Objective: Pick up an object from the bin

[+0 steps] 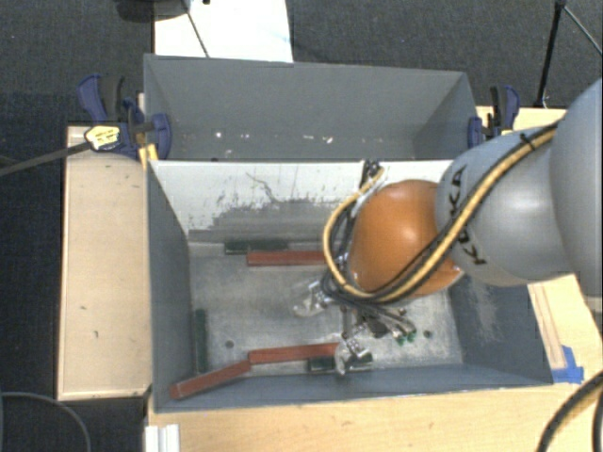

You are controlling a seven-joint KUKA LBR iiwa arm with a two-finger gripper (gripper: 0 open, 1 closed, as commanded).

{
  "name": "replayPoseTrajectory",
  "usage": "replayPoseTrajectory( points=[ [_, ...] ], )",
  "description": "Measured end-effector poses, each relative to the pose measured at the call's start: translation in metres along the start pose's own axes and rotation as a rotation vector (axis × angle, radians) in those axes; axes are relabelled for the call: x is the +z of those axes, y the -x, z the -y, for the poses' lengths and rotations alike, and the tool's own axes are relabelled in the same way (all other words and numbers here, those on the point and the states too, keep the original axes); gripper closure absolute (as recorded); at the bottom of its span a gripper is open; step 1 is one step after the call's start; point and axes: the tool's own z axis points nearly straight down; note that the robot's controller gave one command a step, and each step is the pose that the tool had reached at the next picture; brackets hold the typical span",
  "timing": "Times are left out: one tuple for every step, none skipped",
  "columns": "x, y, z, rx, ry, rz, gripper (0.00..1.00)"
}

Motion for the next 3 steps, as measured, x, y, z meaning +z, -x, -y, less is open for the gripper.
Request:
replayPoseTrajectory(
  points=[
    [0.021, 0.002, -0.01, -0.127, -0.003, 0.012, 1.0],
    [0.021, 0.002, -0.01, -0.126, -0.003, 0.012, 1.0],
    [-0.137, 0.034, 0.005, -0.163, -0.002, 0.004, 1.0]
  ],
)
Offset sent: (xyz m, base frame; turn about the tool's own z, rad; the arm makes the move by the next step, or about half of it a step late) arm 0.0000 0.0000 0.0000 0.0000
